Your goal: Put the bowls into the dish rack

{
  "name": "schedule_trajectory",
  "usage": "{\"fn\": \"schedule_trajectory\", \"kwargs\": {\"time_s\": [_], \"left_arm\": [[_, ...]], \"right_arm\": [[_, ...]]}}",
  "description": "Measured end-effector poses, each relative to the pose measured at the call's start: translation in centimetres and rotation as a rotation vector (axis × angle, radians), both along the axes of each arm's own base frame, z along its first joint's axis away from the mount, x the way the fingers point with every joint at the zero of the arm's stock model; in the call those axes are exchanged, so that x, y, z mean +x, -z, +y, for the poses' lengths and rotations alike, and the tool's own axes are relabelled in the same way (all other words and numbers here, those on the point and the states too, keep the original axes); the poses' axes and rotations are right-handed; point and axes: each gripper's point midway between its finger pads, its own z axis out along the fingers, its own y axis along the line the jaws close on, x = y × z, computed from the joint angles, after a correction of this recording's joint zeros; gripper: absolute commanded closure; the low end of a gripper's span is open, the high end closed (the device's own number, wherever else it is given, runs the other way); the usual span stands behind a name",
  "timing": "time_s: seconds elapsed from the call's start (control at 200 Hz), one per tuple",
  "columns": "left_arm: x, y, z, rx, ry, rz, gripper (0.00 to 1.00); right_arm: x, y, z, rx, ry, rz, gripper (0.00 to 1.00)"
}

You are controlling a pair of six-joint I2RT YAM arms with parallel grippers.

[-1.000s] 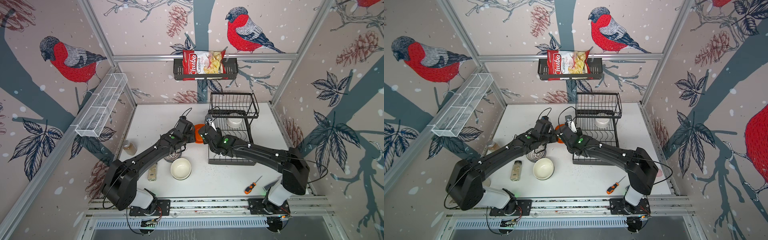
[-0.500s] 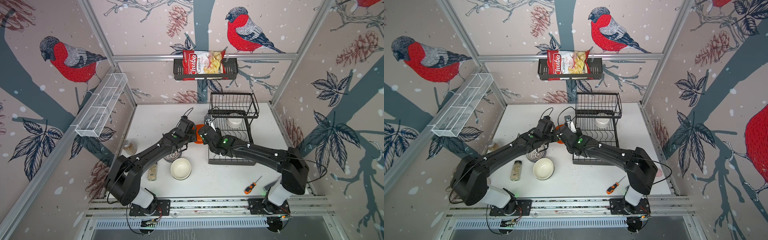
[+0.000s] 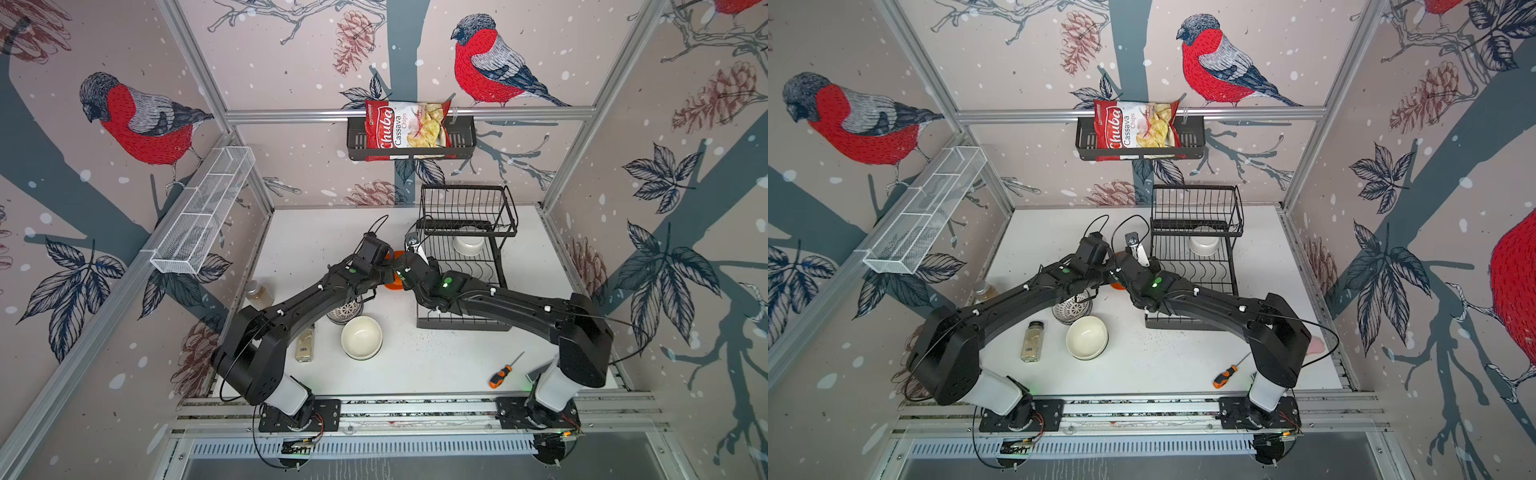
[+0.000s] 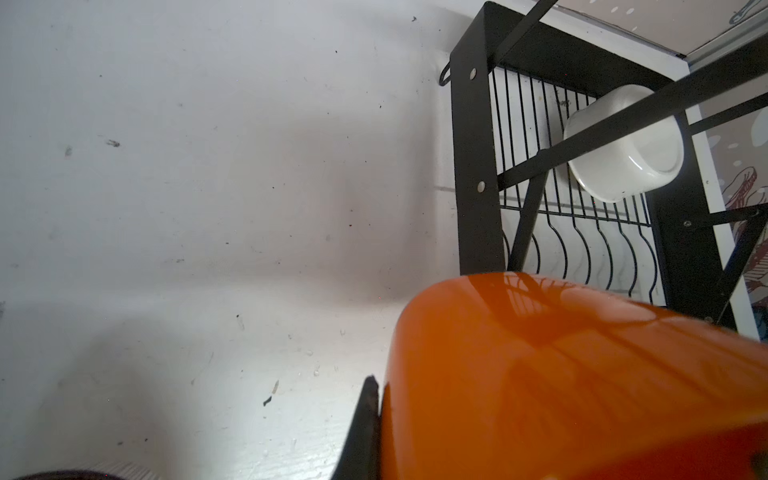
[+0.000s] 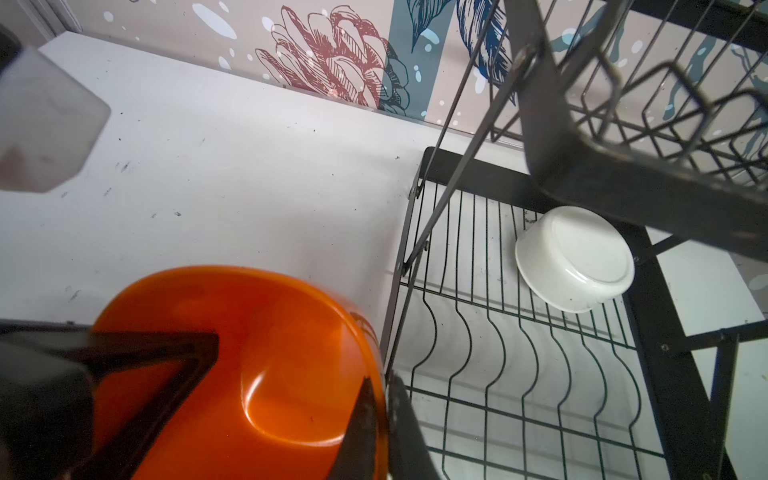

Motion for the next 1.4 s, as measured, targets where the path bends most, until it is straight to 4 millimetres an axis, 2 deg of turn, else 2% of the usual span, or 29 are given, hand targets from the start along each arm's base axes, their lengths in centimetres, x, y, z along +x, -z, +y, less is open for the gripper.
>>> {"fn": "schedule_trajectory", "kwargs": {"time_s": [0.17, 0.31, 0.49, 0.56, 0.64, 0.835, 1.051, 1.206, 1.401], "left_arm": [[-0.3, 0.4, 0.1, 0.001, 0.003, 0.009, 1.00], [-0.3, 0.2, 0.0, -0.008, 0.007, 0.001, 1.00], [-0.5, -0.4, -0.3, -0.023, 0.034, -0.017, 1.00], [-0.5, -0.8, -0.4, -0.028, 0.048, -0.035, 1.00], [-0.6, -1.2, -0.7, -0.042, 0.067, -0.048, 1.00], [-1.3, -1.7, -0.5, -0.054, 0.095, -0.090, 1.00], [-2.4, -2.7, -0.7, -0.112, 0.150, -0.154, 1.00], [-3.3, -3.5, -1.5, -0.175, 0.212, -0.209, 1.00], [-3.8, -5.8, -2.6, -0.251, 0.290, -0.309, 1.00]], "right_arm": [[-0.3, -0.1, 0.5, 0.026, -0.035, 0.025, 0.74], [-0.7, -1.0, 1.0, 0.067, -0.081, 0.043, 0.63], [-1.4, -2.3, 0.8, 0.116, -0.147, 0.066, 0.46], [-1.8, -2.7, 0.6, 0.134, -0.177, 0.078, 0.36], [-2.3, -3.0, 0.4, 0.160, -0.226, 0.102, 0.31], [-2.9, -3.9, -1.2, 0.269, -0.329, 0.164, 0.26], [-4.5, -5.6, -2.5, 0.358, -0.427, 0.159, 0.12], [-4.8, -6.9, -3.8, 0.395, -0.449, 0.132, 0.00], [-5.5, -7.8, -4.0, 0.427, -0.512, 0.134, 0.01]]}}
